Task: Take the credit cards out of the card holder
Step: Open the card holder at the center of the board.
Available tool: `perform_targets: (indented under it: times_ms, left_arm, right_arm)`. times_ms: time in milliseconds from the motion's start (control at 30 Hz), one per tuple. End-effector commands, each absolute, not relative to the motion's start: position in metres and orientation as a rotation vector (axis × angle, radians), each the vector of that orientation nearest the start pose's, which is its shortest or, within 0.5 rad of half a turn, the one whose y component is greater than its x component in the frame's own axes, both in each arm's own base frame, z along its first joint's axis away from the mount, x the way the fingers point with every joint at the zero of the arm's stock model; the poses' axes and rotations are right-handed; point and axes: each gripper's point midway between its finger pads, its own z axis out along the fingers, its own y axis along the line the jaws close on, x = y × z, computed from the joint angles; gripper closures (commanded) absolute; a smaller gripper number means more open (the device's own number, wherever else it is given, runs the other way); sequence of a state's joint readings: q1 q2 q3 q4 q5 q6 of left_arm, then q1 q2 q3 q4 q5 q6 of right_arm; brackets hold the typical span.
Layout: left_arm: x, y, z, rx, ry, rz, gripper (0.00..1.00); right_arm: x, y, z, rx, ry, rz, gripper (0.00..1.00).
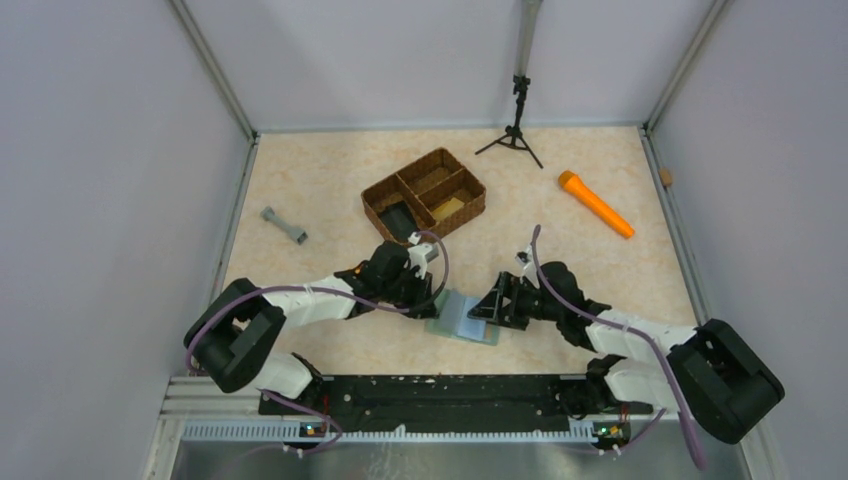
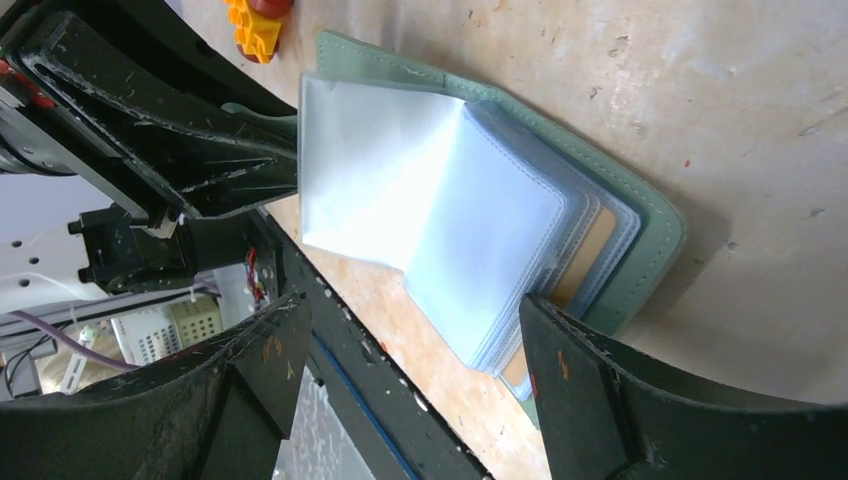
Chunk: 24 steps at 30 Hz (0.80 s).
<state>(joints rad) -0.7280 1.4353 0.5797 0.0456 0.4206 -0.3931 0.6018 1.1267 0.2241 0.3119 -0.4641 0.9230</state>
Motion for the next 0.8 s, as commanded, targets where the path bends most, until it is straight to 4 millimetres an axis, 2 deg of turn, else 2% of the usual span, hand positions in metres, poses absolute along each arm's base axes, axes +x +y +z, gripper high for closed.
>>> perform_targets:
  times_ms: [0, 200, 433, 767]
  left_arm:
    - [0.182, -0.285, 0.046, 0.674, 2.404, -1.046, 1.0]
    - [0.181, -0.287, 0.047, 0.679, 2.399, -1.057, 1.0]
    - [0.179, -0.288, 0.048, 0.681, 2.396, -1.074, 1.0]
    - [0.178, -0.287, 0.046, 0.683, 2.404, -1.072, 1.0]
  right_arm:
    - [0.166, 0.255, 0.064, 0.057, 2.402, 1.322, 0.22]
    - [0.171, 0.268, 0.077, 0.042, 2.365, 1.368, 0.22]
    - [0.176, 0.286, 0.078, 0.012, 2.359, 1.407, 0.22]
    - [0.187, 0.305, 0.093, -0.024, 2.328, 1.431, 0.22]
